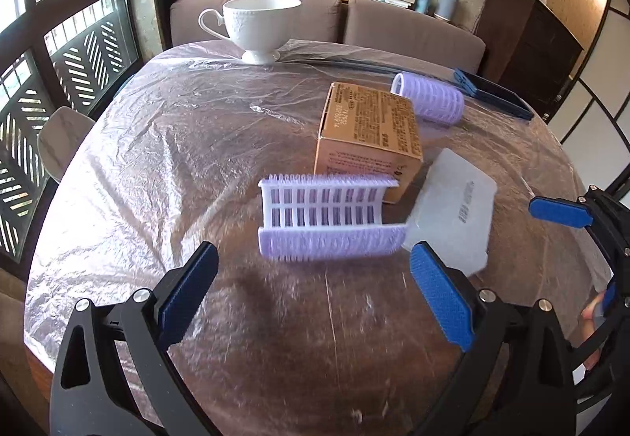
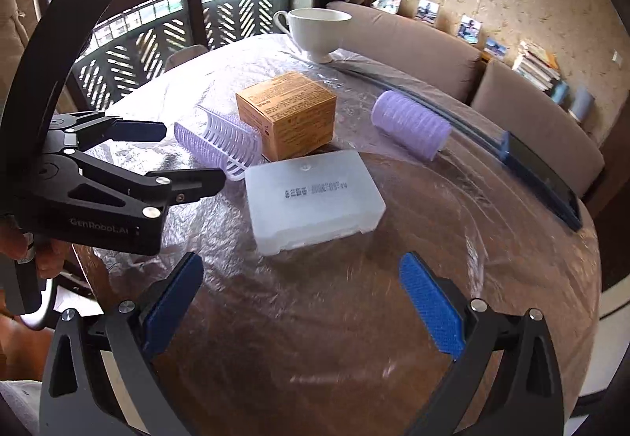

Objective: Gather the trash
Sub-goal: 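Close the left tool on the purple hair roller while the right tool grasps the white plastic box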

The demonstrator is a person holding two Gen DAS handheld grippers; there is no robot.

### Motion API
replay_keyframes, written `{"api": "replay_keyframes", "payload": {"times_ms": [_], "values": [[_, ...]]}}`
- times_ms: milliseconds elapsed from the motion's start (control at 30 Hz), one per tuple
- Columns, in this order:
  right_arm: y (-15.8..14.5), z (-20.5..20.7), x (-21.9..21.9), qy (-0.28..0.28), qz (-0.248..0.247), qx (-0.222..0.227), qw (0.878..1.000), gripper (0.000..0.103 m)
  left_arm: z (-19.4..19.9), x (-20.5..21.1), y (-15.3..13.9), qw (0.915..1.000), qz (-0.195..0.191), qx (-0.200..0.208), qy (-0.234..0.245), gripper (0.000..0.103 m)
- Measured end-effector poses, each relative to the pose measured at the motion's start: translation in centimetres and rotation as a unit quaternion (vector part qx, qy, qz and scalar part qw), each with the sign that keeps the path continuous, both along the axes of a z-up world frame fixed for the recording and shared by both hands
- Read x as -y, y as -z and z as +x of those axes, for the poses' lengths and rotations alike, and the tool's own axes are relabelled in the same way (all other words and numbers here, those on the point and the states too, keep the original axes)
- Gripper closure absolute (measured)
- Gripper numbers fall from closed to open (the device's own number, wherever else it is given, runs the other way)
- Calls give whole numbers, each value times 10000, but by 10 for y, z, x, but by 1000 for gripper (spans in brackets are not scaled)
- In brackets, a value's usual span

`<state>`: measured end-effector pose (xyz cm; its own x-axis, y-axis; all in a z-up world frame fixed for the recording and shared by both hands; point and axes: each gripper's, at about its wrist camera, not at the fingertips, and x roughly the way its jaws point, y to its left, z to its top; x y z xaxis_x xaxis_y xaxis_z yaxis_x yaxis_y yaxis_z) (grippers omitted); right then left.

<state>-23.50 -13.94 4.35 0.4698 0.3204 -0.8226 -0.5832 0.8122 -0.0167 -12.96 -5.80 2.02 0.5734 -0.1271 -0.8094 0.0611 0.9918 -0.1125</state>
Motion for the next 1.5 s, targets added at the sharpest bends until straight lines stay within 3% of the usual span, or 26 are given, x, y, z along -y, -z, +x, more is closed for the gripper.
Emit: {"api": "replay_keyframes", "payload": {"times_ms": [333,600,733,867,1500], "values": [[12,36,-10,-721,166,-110,9972,5,11,-3,8,9995,163,-32,-277,4],[13,45,-17,-938,209,-45,9954,7,14,-3,7,9994,257,8,-237,15],[15,49,-16,-941,209,-120,9953,17,19,-1,6,9995,266,22,-183,21],[17,52,-13,-837,196,-180,9961,23,19,0,5,9992,326,21,-208,31],[11,36,13,414,683,-444,9958,23,2,-6,-9,9985,-22,12,-541,31]]}}
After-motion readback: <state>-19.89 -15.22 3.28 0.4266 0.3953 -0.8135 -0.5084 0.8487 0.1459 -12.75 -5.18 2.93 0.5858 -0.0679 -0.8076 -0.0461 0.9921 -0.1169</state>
